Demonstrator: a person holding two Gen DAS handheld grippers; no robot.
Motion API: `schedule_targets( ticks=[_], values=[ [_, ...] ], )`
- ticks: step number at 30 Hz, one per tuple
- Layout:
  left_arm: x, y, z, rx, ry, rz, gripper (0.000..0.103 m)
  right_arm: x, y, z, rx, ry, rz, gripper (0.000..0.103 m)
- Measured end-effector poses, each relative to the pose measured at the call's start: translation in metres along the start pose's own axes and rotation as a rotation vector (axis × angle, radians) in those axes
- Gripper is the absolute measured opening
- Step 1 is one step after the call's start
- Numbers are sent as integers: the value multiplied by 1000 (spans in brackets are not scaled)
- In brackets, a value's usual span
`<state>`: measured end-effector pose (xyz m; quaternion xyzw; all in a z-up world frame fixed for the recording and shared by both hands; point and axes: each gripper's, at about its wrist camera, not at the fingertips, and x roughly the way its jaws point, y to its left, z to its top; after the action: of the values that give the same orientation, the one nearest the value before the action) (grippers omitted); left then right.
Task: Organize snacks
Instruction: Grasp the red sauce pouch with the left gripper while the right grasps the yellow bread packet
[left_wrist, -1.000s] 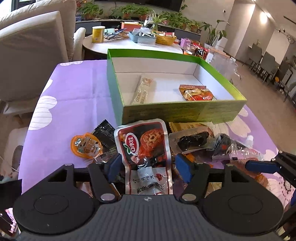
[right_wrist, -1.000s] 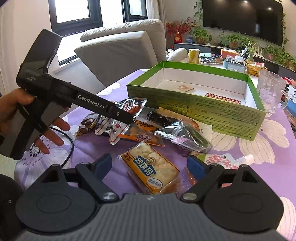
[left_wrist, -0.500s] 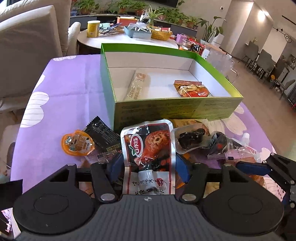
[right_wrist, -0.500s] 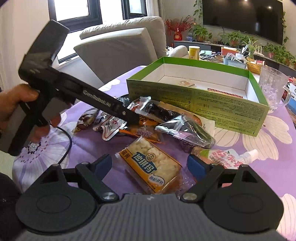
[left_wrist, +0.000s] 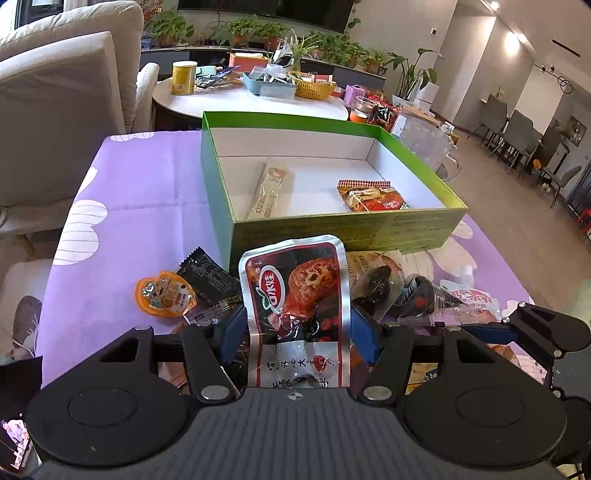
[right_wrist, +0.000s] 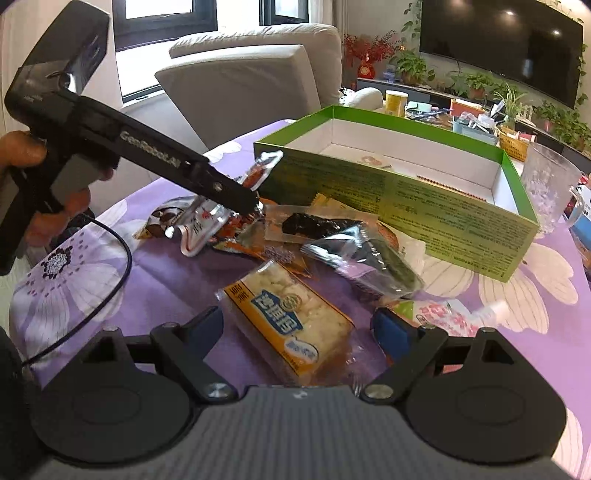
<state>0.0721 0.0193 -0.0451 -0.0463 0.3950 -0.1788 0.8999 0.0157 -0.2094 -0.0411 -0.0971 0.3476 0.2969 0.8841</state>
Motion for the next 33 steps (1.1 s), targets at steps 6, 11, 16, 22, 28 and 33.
schedule_targets(
  ticks=[6, 11, 16, 22, 28, 33],
  values=[
    [-3, 0, 1, 0, -3, -10, 57, 7, 9, 0, -19, 10, -32, 38],
    [-5, 1, 1, -8, -9, -14, 57, 8, 19, 1, -59, 21, -25, 38],
    [-7, 3, 2, -21, -16, -18, 57, -5, 23, 2, -63, 30, 74, 38],
    [-8, 4, 1, -25, -15, -24, 57, -6, 26, 4, -68, 30, 156, 38],
    [-8, 9, 2, -49, -22, -28, 57, -9, 32, 1, -76, 73, 230, 39],
    [-11, 10, 1, -48, -26, -32, 57, -14, 33, -5, -95, 121, 256, 38]
  ],
)
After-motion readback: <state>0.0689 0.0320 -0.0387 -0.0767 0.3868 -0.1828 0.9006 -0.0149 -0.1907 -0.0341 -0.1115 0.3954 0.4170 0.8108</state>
